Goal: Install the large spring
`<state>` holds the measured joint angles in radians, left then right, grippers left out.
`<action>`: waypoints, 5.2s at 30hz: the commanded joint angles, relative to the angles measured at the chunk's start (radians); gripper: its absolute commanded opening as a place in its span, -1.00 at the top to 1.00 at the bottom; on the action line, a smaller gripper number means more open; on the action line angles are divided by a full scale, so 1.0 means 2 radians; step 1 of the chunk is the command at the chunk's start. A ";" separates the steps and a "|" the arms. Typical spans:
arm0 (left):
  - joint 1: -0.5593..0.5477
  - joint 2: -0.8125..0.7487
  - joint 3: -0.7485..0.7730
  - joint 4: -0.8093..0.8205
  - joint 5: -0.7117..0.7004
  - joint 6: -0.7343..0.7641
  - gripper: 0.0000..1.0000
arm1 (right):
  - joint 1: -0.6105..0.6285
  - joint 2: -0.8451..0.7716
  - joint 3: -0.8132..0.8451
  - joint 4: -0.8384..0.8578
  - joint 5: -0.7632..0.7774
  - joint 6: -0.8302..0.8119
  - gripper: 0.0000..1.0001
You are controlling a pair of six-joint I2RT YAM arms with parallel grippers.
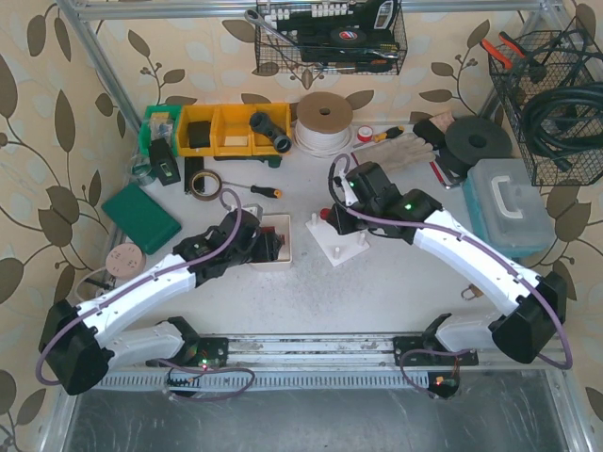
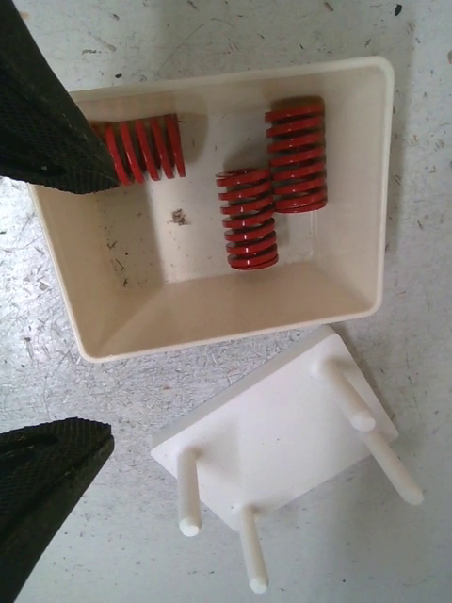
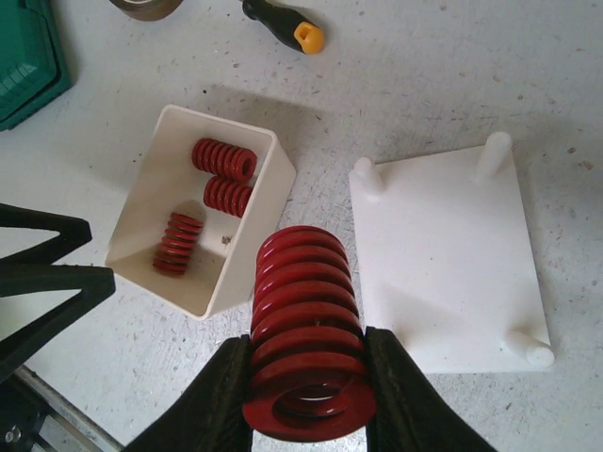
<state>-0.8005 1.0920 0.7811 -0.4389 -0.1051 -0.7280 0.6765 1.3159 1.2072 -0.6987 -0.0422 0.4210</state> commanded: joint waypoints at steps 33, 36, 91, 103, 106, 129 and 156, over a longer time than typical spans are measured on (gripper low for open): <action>-0.007 -0.130 -0.110 0.148 -0.045 -0.006 -0.67 | -0.087 0.275 0.294 -0.235 0.053 -0.162 1.00; -0.007 -0.140 -0.122 0.165 -0.053 -0.008 -0.72 | -0.088 0.301 0.318 -0.248 0.052 -0.170 1.00; -0.007 -0.159 -0.145 0.184 -0.088 -0.018 -0.80 | -0.111 0.453 0.461 -0.337 0.013 -0.207 1.00; -0.006 -0.160 -0.146 0.183 -0.092 -0.020 -0.80 | -0.113 0.493 0.486 -0.357 0.011 -0.212 1.00; -0.007 -0.164 -0.148 0.184 -0.094 -0.021 -0.80 | -0.113 0.504 0.495 -0.363 0.012 -0.211 1.00; -0.006 -0.170 -0.153 0.185 -0.094 -0.023 -0.80 | -0.116 0.495 0.527 -0.368 0.018 -0.171 0.28; -0.004 -0.058 -0.078 0.112 -0.076 -0.048 -0.70 | -0.131 -0.035 0.008 0.042 0.064 -0.023 -0.49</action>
<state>-0.8005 0.9173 0.5331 -0.1719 -0.2646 -0.8165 0.4301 1.3109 1.3529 -0.7944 0.0822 0.2321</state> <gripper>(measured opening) 0.860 0.688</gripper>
